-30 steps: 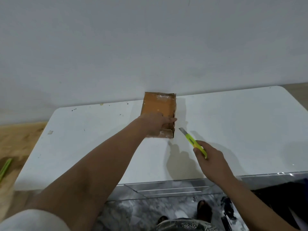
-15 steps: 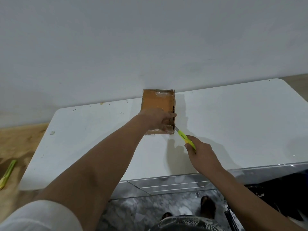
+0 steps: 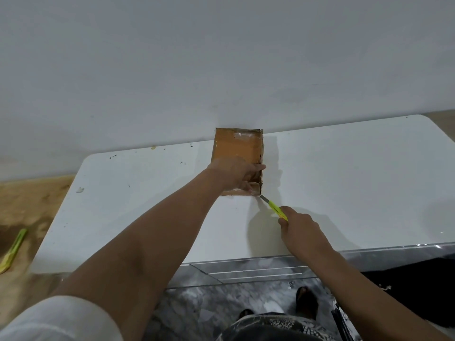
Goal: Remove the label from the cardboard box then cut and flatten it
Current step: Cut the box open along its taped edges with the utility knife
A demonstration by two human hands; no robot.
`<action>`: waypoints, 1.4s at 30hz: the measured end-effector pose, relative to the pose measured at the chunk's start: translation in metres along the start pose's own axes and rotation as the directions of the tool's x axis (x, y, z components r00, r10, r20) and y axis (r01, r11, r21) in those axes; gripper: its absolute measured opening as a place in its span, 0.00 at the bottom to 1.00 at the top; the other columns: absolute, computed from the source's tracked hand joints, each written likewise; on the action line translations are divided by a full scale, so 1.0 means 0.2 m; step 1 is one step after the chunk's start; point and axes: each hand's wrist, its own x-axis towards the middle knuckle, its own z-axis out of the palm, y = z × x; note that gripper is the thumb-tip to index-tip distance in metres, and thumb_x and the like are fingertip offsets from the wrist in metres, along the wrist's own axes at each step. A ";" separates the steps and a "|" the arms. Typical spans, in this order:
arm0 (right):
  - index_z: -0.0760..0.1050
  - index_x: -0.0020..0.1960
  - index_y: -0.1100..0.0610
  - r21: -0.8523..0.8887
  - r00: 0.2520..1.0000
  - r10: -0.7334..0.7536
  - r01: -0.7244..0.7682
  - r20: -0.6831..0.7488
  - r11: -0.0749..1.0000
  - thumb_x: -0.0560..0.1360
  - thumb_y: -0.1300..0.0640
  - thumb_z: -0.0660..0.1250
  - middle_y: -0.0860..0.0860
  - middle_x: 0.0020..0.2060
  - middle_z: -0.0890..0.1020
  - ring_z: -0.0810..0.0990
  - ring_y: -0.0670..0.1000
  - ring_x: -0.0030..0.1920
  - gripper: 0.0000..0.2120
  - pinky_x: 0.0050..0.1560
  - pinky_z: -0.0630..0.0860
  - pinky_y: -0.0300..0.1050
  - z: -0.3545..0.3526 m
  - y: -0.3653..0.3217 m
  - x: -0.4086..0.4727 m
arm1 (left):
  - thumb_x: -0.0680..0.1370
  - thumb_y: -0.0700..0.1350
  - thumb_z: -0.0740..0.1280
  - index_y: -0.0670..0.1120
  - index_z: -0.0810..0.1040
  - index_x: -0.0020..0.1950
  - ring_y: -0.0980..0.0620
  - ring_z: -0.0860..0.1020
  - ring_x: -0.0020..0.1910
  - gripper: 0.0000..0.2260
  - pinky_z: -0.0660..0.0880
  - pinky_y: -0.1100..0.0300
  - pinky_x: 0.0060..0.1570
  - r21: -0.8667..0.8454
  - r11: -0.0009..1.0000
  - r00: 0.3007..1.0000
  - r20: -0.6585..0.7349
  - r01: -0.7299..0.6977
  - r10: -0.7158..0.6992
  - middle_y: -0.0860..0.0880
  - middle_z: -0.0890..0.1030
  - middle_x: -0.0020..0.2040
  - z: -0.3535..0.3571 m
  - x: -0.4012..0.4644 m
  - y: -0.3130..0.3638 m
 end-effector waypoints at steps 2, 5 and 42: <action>0.71 0.62 0.54 0.005 1.000 -0.003 0.003 -0.003 1.000 0.81 0.53 0.56 0.53 0.40 0.77 0.76 0.57 0.38 0.12 0.39 0.71 0.46 0.00 0.01 0.00 | 0.76 0.66 0.64 0.64 0.54 0.79 0.46 0.73 0.61 0.34 0.76 0.47 0.57 0.020 1.000 1.000 -0.011 -0.006 0.007 0.46 0.74 0.60 0.00 -0.01 0.01; 0.72 0.63 0.51 0.006 1.000 0.004 -0.004 0.002 1.000 0.81 0.53 0.56 0.53 0.40 0.77 0.76 0.58 0.40 0.13 0.41 0.73 0.47 -0.02 0.02 0.03 | 0.76 0.67 0.63 0.65 0.54 0.79 0.46 0.74 0.58 0.33 0.76 0.49 0.55 0.004 1.000 1.000 -0.010 -0.004 0.004 0.47 0.73 0.58 0.01 -0.01 -0.02; 0.75 0.48 0.55 0.902 0.979 0.134 -0.193 0.152 0.387 0.79 0.58 0.62 0.56 0.50 0.80 0.84 0.54 0.48 0.04 0.55 0.80 0.48 0.02 -0.35 0.69 | 0.76 0.51 0.73 0.59 0.78 0.67 0.48 0.72 0.57 0.19 0.73 0.49 0.56 -0.317 0.943 0.955 -0.238 0.097 -0.178 0.49 0.74 0.54 0.32 -0.51 -0.30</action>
